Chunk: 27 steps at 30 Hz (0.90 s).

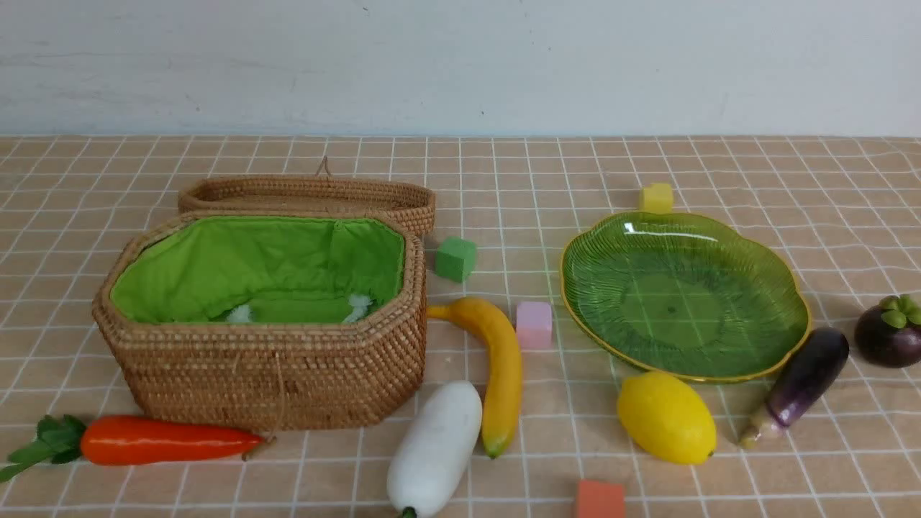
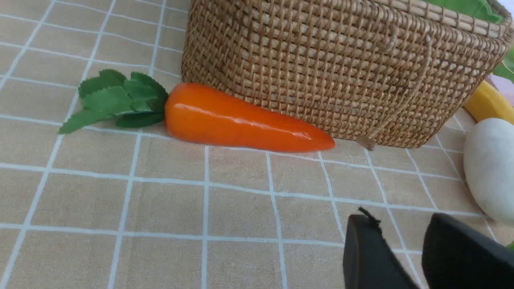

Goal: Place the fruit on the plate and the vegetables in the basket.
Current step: Use the left arm to grab a carrot and put it into the left basket

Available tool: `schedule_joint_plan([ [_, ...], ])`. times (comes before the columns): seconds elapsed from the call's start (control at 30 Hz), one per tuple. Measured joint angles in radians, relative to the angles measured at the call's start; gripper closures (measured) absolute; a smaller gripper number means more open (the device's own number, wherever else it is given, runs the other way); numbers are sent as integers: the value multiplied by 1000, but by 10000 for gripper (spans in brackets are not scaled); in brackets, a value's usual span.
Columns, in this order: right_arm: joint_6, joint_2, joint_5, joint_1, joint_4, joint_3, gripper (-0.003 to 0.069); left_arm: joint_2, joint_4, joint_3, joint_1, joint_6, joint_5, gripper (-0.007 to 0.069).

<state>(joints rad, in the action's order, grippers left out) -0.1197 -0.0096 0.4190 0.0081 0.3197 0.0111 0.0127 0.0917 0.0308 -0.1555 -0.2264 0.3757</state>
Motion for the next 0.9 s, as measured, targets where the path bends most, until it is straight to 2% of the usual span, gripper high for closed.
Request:
schedule_joint_plan([
  [0.33,0,0,0,0,0,0,421,0,0,0,0,0,-6,405],
  [0.47,0,0,0,0,0,0,421,0,49,0,0,-32,-54,402],
  [0.5,0,0,0,0,0,0,421,0,114,0,0,-72,-84,400],
  [0.6,0,0,0,0,0,0,421,0,201,0,0,-125,-125,397],
  [0.73,0,0,0,0,0,0,421,0,431,0,0,-247,-227,392],
  [0.83,0,0,0,0,0,0,421,0,482,0,0,-253,-290,391],
  [0.9,0,0,0,0,0,0,421,0,496,0,0,-204,-355,393],
])
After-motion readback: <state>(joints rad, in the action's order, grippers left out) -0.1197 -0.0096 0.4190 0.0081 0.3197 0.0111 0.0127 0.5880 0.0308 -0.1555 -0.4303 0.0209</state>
